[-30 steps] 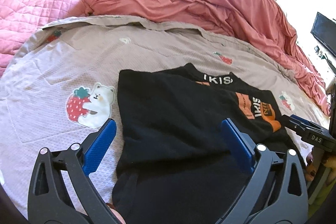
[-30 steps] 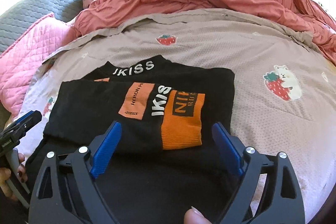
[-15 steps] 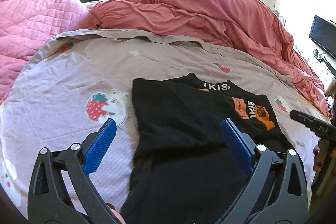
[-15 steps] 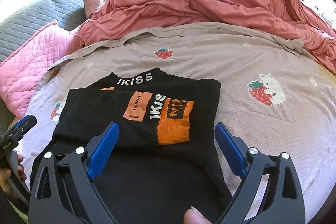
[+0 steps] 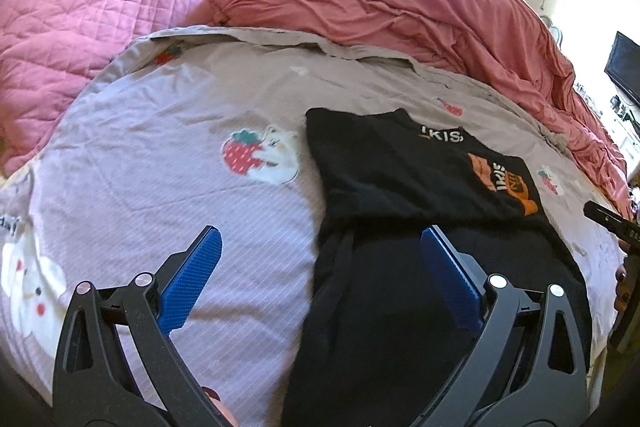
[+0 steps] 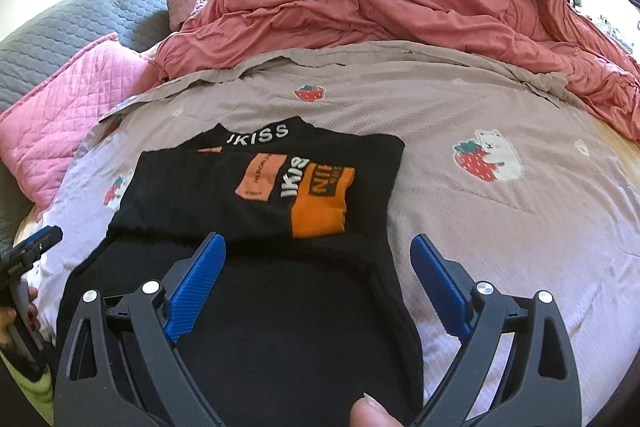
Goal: Fold small clothes
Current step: 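Move both grippers down to the shirt hem, then grasp the hem with both grippers and lift it toward the collar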
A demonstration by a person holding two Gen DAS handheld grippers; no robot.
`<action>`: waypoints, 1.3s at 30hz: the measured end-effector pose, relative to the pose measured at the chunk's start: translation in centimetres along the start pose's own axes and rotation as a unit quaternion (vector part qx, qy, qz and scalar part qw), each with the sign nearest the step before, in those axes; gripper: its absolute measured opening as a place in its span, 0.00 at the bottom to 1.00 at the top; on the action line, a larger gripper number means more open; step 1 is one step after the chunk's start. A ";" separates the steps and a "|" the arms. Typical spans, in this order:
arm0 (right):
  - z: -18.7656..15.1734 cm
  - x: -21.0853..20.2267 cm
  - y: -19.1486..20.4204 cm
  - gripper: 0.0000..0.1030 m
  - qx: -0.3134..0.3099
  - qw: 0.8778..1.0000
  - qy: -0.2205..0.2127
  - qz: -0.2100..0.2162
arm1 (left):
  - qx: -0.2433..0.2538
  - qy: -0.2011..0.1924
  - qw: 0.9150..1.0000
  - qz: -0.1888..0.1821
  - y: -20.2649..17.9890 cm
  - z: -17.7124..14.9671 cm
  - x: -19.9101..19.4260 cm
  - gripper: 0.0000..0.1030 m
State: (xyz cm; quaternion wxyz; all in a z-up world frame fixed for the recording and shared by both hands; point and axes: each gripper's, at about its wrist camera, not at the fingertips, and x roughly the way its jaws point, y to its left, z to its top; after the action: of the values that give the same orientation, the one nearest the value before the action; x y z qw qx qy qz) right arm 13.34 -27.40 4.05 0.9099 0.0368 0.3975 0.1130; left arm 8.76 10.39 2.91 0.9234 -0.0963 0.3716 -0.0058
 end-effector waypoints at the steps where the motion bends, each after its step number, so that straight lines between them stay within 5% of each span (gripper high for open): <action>1: -0.3 -0.3 -0.1 0.90 0.001 1.000 0.001 0.001 | 0.000 0.003 1.000 0.004 0.2 -0.2 -0.2 0.91; 21: -5.8 -3.8 -2.1 0.90 -0.004 0.999 0.038 0.005 | 0.005 0.069 0.997 0.025 1.0 -6.1 -4.2 0.91; 31: -10.4 -5.8 -3.0 0.90 -0.011 0.997 0.083 0.004 | -0.024 0.123 0.992 0.018 1.9 -9.3 -4.1 0.91; 39: -14.9 -7.0 -3.4 0.87 -0.021 0.991 0.132 0.005 | -0.026 0.130 0.991 0.011 1.5 -10.5 -4.8 0.90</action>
State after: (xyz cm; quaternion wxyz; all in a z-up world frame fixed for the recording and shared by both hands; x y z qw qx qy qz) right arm -1.57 -32.67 -1.56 0.8494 0.0046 0.5116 0.1295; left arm -2.02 10.46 -1.55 0.8645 -0.1143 0.4894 0.0018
